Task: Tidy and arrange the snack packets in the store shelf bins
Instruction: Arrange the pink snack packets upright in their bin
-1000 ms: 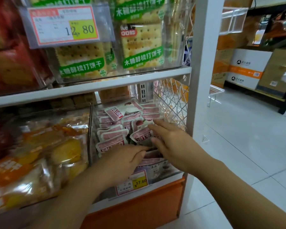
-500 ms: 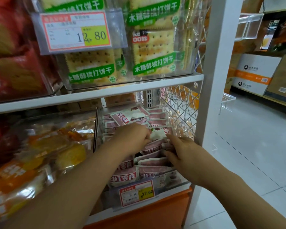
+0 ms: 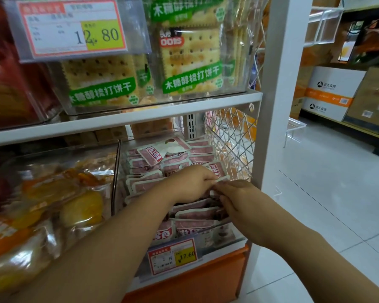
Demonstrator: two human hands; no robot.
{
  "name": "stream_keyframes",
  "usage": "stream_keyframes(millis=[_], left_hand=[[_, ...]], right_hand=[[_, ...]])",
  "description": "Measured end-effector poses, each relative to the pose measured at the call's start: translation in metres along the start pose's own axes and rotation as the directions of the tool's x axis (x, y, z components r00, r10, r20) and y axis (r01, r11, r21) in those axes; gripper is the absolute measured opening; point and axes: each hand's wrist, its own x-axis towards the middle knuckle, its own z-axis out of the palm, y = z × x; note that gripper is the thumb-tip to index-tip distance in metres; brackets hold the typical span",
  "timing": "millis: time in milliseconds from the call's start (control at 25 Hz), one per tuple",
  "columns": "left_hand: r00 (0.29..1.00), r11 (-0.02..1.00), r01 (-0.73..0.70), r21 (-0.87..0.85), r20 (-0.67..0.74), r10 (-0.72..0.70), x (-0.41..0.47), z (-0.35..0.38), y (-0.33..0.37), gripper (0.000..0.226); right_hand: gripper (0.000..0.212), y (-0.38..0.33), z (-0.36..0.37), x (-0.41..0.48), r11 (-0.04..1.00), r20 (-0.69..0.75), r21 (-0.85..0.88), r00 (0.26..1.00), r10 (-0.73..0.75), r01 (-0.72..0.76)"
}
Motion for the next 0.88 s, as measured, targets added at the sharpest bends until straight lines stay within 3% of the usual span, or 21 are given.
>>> stream_keyframes(millis=[160, 280, 360, 400, 480, 520, 640, 720, 880], left_hand=[[0.98, 0.869, 0.141, -0.474, 0.192, -0.054, -0.01, -0.004, -0.01, 0.031], [0.966, 0.769, 0.201, -0.607, 0.254, -0.052, -0.015, -0.005, -0.014, 0.03], [0.978, 0.793, 0.197, -0.576, 0.172, -0.117, -0.01, -0.017, -0.015, 0.029], [0.986, 0.835, 0.161, -0.526, 0.053, -0.157, -0.005, -0.025, -0.018, 0.027], [0.969, 0.936, 0.088, -0.341, -0.189, -0.16, 0.005, -0.034, -0.023, 0.024], [0.967, 0.967, 0.073, -0.244, -0.221, -0.129, 0.009, -0.033, -0.023, 0.027], [0.993, 0.996, 0.085, -0.018, -0.079, -0.086, 0.022, -0.015, -0.017, 0.057], [0.996, 0.995, 0.081, 0.066, -0.052, -0.078, 0.028, -0.011, -0.012, 0.064], [0.996, 0.994, 0.09, -0.066, 0.001, -0.09, 0.022, -0.025, -0.018, 0.017]], right_hand=[[0.04, -0.008, 0.002, -0.002, 0.999, -0.053, -0.011, 0.998, 0.031, -0.032], [0.044, -0.012, 0.003, -0.002, 0.998, -0.045, -0.06, 0.998, 0.032, -0.035], [0.04, -0.009, 0.004, 0.0, 0.996, -0.032, -0.08, 0.998, 0.045, -0.047], [0.039, -0.008, 0.004, 0.001, 0.994, -0.032, -0.096, 0.998, 0.048, -0.051], [0.041, -0.008, 0.004, 0.002, 0.989, -0.021, -0.135, 0.998, 0.051, -0.053], [0.042, -0.007, 0.004, 0.002, 0.989, -0.014, -0.141, 0.999, 0.052, -0.053], [0.04, -0.004, 0.002, 0.006, 0.992, 0.002, -0.122, 0.999, 0.036, -0.035], [0.037, -0.004, 0.001, 0.007, 0.996, 0.009, -0.082, 0.999, 0.047, -0.046], [0.04, -0.005, -0.002, 0.004, 0.997, 0.027, -0.064, 0.999, 0.034, -0.032]])
